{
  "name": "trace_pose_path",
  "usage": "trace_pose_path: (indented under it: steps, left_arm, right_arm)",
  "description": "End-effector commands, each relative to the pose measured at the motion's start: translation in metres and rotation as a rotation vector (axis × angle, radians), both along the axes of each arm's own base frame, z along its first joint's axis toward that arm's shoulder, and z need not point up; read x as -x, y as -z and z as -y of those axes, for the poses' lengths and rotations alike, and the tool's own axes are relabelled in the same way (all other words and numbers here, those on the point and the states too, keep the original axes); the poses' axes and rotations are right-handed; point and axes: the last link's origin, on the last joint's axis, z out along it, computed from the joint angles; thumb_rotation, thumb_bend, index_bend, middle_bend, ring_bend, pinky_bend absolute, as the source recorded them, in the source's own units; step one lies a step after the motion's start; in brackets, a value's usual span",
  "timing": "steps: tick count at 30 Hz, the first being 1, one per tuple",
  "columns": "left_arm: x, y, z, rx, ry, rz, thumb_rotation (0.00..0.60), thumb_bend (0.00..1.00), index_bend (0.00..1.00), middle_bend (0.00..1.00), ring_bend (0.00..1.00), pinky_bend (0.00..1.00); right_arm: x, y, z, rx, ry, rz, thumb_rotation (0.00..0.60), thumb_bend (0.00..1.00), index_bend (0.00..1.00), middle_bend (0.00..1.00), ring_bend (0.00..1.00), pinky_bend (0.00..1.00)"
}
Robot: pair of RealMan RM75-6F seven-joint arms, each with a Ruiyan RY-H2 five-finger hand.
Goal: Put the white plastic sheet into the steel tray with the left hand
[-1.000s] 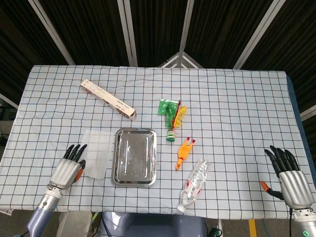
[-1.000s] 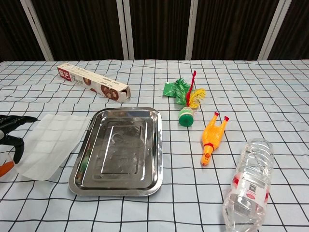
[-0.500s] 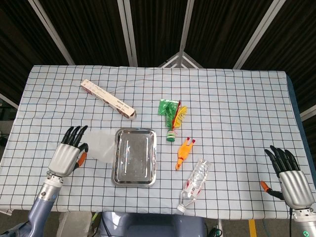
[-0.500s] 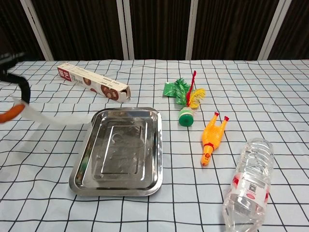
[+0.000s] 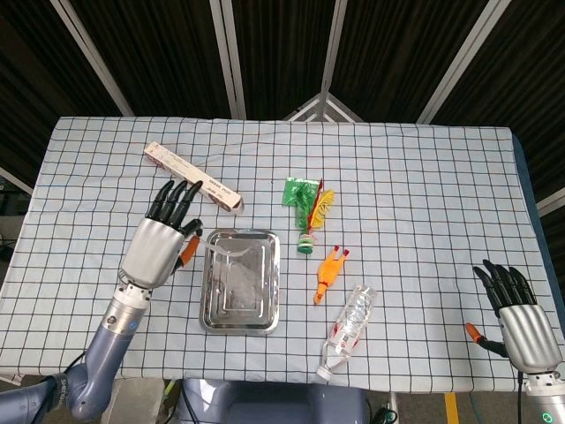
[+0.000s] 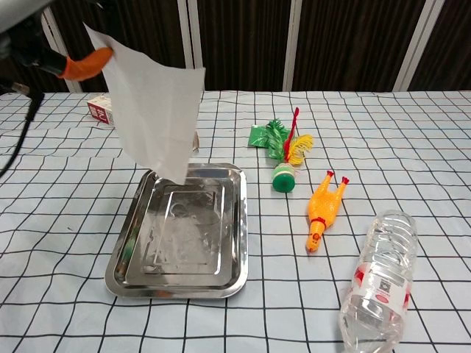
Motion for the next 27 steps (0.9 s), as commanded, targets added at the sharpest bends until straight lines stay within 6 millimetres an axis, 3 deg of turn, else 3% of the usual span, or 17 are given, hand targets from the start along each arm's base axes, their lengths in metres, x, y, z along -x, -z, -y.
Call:
trace_pose_path:
  steps: [1, 7, 14, 21, 27]
  left_arm:
    - [-0.007, 0.024, 0.016, 0.067, 0.019, -0.007, 0.6, 0.5, 0.55, 0.0, 0.0, 0.0]
    - [0.004, 0.061, 0.04, 0.16, -0.004, -0.055, 0.6, 0.5, 0.55, 0.0, 0.0, 0.0]
    - [0.029, 0.089, 0.059, 0.237, -0.059, -0.134, 0.6, 0.49, 0.54, 0.0, 0.0, 0.0]
    - [0.048, 0.1, 0.057, 0.254, -0.127, -0.173, 0.6, 0.49, 0.53, 0.0, 0.0, 0.0]
    - [0.053, 0.103, 0.049, 0.267, -0.126, -0.197, 0.6, 0.49, 0.52, 0.0, 0.0, 0.0]
  right_arm:
    - [0.0, 0.0, 0.0, 0.0, -0.001, 0.0, 0.6, 0.29, 0.0, 0.0, 0.0, 0.0]
    - [0.0, 0.0, 0.0, 0.0, -0.001, 0.001, 0.6, 0.29, 0.0, 0.0, 0.0, 0.0]
    - [0.0, -0.001, 0.0, 0.001, -0.001, 0.002, 0.6, 0.29, 0.0, 0.0, 0.0, 0.0]
    - [0.0, 0.0, 0.0, 0.001, -0.001, 0.003, 0.6, 0.29, 0.0, 0.0, 0.0, 0.0]
    - [0.0, 0.0, 0.0, -0.001, 0.001, 0.004, 0.6, 0.29, 0.0, 0.0, 0.0, 0.0]
